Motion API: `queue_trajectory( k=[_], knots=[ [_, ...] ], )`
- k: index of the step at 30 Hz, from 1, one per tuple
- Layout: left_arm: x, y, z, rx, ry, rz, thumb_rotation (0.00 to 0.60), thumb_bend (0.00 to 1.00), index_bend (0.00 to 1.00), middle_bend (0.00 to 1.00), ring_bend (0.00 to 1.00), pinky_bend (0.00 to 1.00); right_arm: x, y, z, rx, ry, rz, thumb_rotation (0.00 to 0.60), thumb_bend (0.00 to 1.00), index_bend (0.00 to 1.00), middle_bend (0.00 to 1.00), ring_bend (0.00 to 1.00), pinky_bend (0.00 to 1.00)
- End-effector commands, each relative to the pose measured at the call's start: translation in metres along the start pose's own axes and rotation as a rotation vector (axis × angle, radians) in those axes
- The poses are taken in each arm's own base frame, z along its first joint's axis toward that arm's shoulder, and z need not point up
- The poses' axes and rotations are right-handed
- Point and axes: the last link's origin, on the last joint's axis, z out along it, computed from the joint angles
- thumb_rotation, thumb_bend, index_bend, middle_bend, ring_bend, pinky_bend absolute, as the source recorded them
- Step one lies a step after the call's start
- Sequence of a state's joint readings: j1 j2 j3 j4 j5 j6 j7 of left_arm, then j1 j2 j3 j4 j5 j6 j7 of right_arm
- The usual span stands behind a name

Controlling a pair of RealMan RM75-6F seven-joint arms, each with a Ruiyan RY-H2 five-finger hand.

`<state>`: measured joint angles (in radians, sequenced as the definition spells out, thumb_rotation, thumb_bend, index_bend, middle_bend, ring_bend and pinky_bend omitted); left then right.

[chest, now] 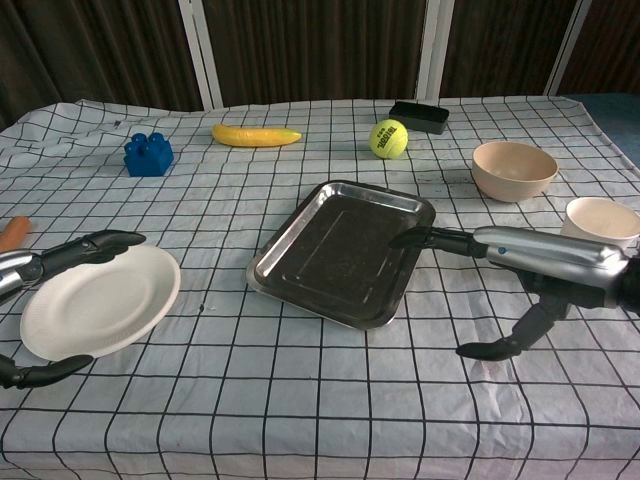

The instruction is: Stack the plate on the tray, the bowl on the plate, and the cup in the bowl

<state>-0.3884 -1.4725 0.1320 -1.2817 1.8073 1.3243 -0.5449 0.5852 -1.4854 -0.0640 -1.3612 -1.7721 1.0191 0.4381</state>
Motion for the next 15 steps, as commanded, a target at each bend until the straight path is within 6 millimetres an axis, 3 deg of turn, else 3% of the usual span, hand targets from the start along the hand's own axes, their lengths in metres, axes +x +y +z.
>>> queue_trajectory(
  k=[1, 10, 15],
  knots=[
    [0.000, 0.001, 0.000, -0.004, 0.002, 0.007, 0.600, 0.33, 0.00, 0.00, 0.00, 0.07, 0.002, -0.001, -0.002, 0.000, 0.006, 0.001, 0.600, 0.17, 0.05, 0.00, 0.00, 0.00],
    [-0.004, -0.001, -0.009, 0.035, -0.007, 0.066, 0.600, 0.33, 0.00, 0.00, 0.00, 0.07, 0.014, -0.001, -0.011, 0.001, 0.051, -0.041, 0.600, 0.17, 0.06, 0.00, 0.00, 0.00],
    [-0.017, -0.010, -0.038, 0.114, -0.052, 0.216, 0.600, 0.33, 0.03, 0.00, 0.00, 0.07, 0.038, 0.006, -0.043, -0.053, 0.155, -0.149, 0.600, 0.17, 0.06, 0.00, 0.00, 0.00]
  ],
)
